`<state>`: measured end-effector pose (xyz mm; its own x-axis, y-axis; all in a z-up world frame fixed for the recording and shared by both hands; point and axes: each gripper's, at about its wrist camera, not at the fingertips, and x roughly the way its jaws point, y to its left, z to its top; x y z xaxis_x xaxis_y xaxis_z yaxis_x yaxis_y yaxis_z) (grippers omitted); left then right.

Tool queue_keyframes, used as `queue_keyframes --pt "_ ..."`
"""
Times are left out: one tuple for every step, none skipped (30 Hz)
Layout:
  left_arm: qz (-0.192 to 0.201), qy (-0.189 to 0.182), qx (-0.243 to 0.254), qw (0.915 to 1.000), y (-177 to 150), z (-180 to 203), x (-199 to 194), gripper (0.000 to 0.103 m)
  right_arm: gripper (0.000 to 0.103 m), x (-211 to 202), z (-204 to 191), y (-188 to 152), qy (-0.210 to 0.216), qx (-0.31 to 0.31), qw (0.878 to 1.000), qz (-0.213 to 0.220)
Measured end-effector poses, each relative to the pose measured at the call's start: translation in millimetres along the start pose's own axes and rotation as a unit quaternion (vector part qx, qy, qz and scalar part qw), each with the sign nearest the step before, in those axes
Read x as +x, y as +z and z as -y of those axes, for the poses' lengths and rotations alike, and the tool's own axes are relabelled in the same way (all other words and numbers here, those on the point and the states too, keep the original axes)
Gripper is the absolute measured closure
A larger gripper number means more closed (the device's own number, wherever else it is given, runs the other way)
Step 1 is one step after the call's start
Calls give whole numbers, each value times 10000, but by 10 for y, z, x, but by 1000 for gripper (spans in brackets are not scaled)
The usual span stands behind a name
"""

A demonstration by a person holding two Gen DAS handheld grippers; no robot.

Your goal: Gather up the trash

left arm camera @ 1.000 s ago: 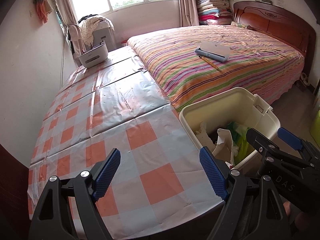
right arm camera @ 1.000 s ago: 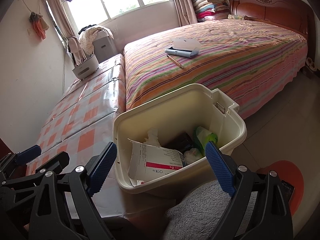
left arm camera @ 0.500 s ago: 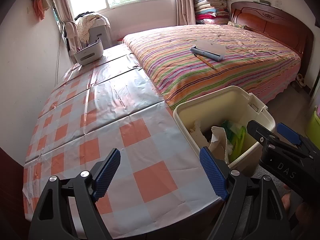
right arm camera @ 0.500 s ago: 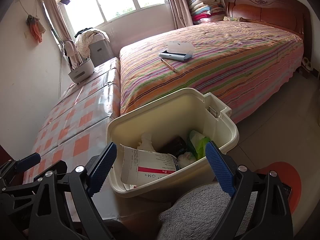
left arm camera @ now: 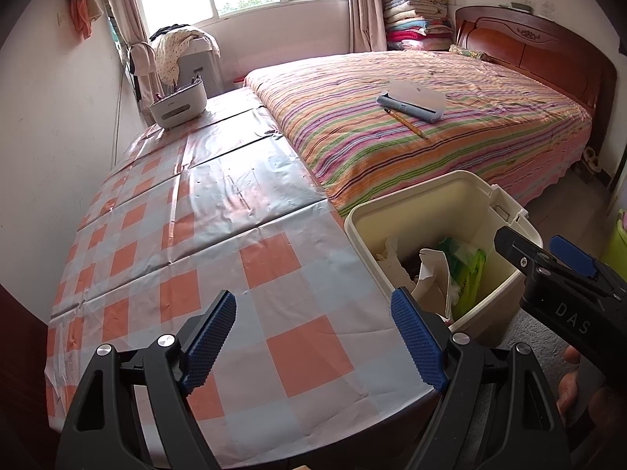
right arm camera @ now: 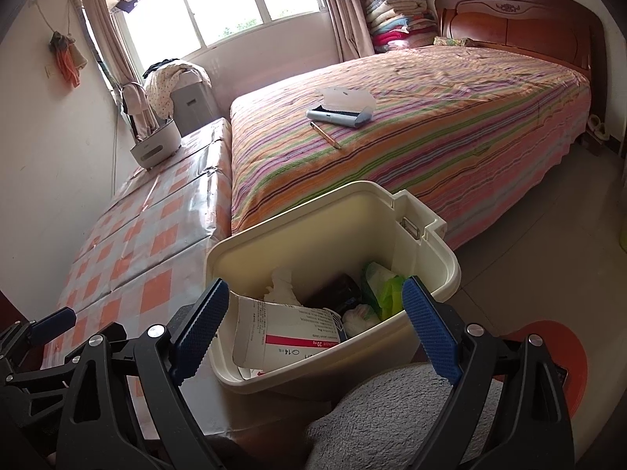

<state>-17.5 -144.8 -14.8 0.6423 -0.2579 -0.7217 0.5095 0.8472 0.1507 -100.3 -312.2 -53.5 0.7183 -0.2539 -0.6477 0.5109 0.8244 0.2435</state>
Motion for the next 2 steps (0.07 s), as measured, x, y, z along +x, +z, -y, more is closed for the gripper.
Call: queue_keyframes --pt "0 -2 -30 10000 -1 -12 -1 24 14 -2 -7 5 -1 -9 10000 4" --pt "0 -9 -55 10000 -4 -28 -4 24 14 -4 -20 11 1 -19 10000 8"
